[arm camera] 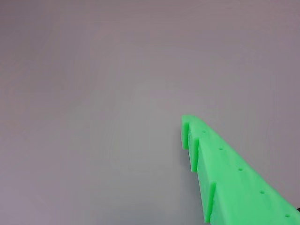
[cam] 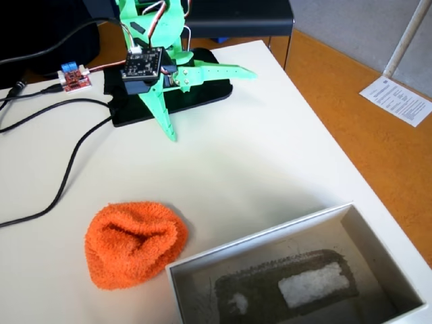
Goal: Remove orange objects from table
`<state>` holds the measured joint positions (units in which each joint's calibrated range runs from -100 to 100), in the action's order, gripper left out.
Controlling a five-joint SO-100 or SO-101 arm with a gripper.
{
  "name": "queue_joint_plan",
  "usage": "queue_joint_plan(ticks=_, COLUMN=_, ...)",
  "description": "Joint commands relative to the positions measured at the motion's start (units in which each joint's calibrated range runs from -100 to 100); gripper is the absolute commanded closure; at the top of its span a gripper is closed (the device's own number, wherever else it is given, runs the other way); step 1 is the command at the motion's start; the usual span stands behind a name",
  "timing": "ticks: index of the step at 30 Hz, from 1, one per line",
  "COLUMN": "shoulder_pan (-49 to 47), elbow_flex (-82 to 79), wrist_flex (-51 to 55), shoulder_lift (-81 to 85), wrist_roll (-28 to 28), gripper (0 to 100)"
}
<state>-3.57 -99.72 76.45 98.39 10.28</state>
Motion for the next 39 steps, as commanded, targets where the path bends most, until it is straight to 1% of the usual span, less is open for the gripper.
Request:
queue_joint_plan(ticks=1, shoulder_pan=0.28, elbow_flex=0.11, wrist_flex=0.12, shoulder_lift=0.18, wrist_roll=0.15, gripper=21)
queue_joint_plan(ticks=16, shoulder_pan=0.2, elbow_flex=0.11, wrist_flex=0.12, shoulder_lift=0.18, wrist_roll=0.1, gripper=21)
queue_joint_plan(ticks=20, shoulder_pan=-1.65, elbow_flex=0.2, wrist_flex=0.28, shoulder_lift=0.18, wrist_roll=-3.71, gripper=21)
queue_joint_plan(ticks=21, shoulder_pan=-1.5, elbow_flex=0.2, wrist_flex=-0.21, shoulder_lift=0.18, wrist_roll=-6.11, gripper=21)
queue_joint_plan(ticks=22, shoulder_pan=-0.61, elbow_flex=0.2, wrist_flex=-1.02, shoulder_lift=0.18, wrist_roll=-7.13, gripper=21)
queue_joint_plan(ticks=23, shoulder_pan=0.06, elbow_flex=0.2, wrist_flex=-2.48, shoulder_lift=0.18, wrist_roll=-7.28, gripper=21)
queue_joint_plan(ticks=25, shoulder_pan=1.9, elbow_flex=1.66, wrist_flex=-5.31, shoulder_lift=0.18, wrist_roll=-9.38, gripper=21)
queue_joint_plan(ticks=27, shoulder_pan=3.46, elbow_flex=3.3, wrist_flex=-10.83, shoulder_lift=0.18, wrist_roll=-10.65, gripper=21)
queue_joint_plan(ticks=30, shoulder_pan=4.93, elbow_flex=4.76, wrist_flex=-22.74, shoulder_lift=-0.07, wrist_roll=-8.79, gripper=12)
queue_joint_plan(ticks=31, shoulder_pan=5.38, elbow_flex=7.28, wrist_flex=-29.15, shoulder_lift=-2.92, wrist_roll=-8.64, gripper=12)
queue_joint_plan(ticks=34, shoulder_pan=5.75, elbow_flex=13.48, wrist_flex=-36.36, shoulder_lift=-11.15, wrist_roll=-8.79, gripper=12)
queue_joint_plan(ticks=37, shoulder_pan=6.56, elbow_flex=26.27, wrist_flex=-40.42, shoulder_lift=-26.84, wrist_roll=-6.89, gripper=12)
queue_joint_plan(ticks=39, shoulder_pan=7.82, elbow_flex=38.96, wrist_flex=-39.69, shoulder_lift=-39.43, wrist_roll=-4.69, gripper=12)
